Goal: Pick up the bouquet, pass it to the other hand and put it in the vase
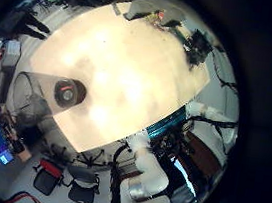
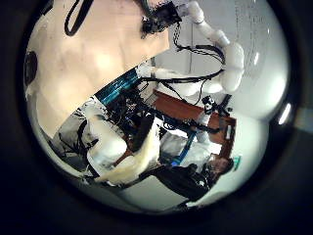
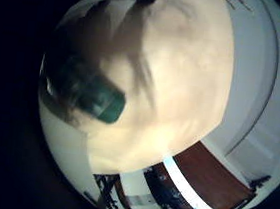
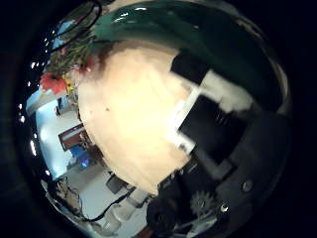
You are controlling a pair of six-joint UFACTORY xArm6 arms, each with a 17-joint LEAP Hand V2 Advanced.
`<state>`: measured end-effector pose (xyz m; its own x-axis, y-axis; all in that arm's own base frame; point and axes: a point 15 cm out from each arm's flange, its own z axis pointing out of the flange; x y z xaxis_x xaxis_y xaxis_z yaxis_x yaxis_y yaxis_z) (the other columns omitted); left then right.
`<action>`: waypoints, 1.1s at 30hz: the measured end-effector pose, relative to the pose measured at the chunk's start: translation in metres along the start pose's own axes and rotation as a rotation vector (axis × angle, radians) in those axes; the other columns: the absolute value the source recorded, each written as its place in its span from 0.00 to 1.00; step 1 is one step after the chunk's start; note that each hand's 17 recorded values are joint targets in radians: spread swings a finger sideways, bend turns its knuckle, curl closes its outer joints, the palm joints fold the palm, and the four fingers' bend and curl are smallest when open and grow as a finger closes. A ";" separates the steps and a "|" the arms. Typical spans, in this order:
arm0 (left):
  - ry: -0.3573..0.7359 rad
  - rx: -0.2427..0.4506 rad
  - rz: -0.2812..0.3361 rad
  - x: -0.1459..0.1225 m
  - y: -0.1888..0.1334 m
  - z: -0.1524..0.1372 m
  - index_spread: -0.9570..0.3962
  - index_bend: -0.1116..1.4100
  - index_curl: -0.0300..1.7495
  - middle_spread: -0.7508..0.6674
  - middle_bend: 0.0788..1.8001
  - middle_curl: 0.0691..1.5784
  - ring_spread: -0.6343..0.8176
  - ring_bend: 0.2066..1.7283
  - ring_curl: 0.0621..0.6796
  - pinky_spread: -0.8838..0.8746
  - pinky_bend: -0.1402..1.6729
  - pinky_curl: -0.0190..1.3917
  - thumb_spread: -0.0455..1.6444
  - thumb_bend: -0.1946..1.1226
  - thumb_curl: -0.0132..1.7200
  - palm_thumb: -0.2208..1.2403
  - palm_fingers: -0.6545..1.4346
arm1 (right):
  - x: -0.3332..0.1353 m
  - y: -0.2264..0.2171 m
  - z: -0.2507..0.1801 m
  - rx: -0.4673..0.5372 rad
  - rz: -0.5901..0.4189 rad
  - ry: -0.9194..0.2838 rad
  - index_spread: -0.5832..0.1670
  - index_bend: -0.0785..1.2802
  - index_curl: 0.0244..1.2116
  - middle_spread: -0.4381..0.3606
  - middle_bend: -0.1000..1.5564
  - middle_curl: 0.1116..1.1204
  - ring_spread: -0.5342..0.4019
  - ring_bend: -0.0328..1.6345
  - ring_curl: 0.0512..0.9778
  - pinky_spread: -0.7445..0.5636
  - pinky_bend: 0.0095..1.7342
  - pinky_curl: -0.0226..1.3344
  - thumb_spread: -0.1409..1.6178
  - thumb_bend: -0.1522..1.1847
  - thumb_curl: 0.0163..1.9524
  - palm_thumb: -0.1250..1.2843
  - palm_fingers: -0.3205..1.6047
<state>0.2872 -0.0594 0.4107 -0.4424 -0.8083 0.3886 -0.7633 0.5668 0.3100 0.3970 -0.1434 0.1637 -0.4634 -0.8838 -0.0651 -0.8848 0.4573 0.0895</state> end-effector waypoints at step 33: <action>0.447 0.276 0.077 0.031 -0.044 -0.053 0.74 0.19 0.24 0.76 0.06 0.14 0.81 0.14 0.26 0.85 0.25 0.15 0.70 0.13 0.17 0.32 0.39 | -0.139 0.149 -0.321 0.420 -0.419 -0.890 0.50 0.95 0.67 0.41 0.89 0.62 0.37 0.89 0.68 0.41 0.76 0.56 0.55 0.13 0.50 0.91 0.76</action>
<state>0.3322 -0.1011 0.4549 -0.3042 -0.5853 0.7515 -0.8588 0.5100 0.0495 0.3448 0.0157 0.5054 0.1624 -0.6655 -0.7285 -0.8492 0.2816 -0.4466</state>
